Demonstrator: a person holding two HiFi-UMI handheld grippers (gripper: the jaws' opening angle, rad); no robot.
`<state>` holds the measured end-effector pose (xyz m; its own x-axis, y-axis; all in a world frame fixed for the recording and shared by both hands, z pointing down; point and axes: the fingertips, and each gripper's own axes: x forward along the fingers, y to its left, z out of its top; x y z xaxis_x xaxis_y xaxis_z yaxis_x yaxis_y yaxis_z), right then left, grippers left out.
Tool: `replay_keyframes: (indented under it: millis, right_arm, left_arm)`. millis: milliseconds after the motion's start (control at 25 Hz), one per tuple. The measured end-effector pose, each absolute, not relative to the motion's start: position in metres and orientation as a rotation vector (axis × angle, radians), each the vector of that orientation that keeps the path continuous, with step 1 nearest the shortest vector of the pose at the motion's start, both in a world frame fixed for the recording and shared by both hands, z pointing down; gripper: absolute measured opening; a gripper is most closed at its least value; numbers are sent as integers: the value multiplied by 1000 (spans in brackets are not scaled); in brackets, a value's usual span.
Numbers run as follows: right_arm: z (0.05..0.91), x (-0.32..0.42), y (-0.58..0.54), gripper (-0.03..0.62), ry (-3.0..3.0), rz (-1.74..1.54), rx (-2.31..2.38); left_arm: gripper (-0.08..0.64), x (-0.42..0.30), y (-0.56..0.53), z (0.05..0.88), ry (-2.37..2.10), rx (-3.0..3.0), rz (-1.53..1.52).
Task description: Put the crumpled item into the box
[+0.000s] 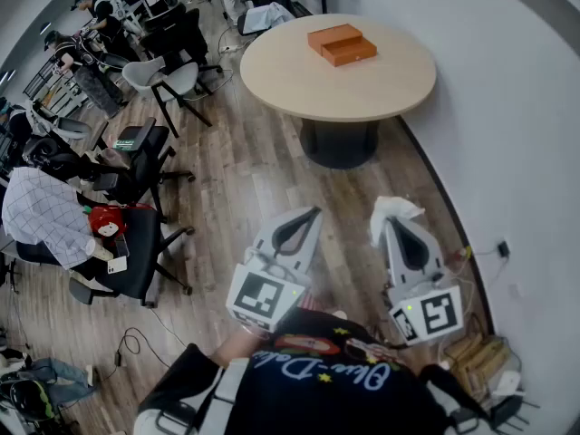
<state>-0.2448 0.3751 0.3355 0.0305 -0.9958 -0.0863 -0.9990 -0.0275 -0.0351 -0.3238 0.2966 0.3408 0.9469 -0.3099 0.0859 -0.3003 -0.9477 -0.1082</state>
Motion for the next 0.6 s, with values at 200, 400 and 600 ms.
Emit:
replay_keyframes:
  millis: [200,400,600]
  right_arm:
    - [337,-246,378,-2,2136,52,-2186]
    - [335,-247,382,-2,2128,45,-2184]
    - [335,-247,384,-2,2133,44,-2178]
  left_arm:
    - [-8,-325,299,340,475,-3012,-147]
    - [-8,-329,303,340,472,-3007,-161]
    - [-8,-331,305,340,485,-3004,-167]
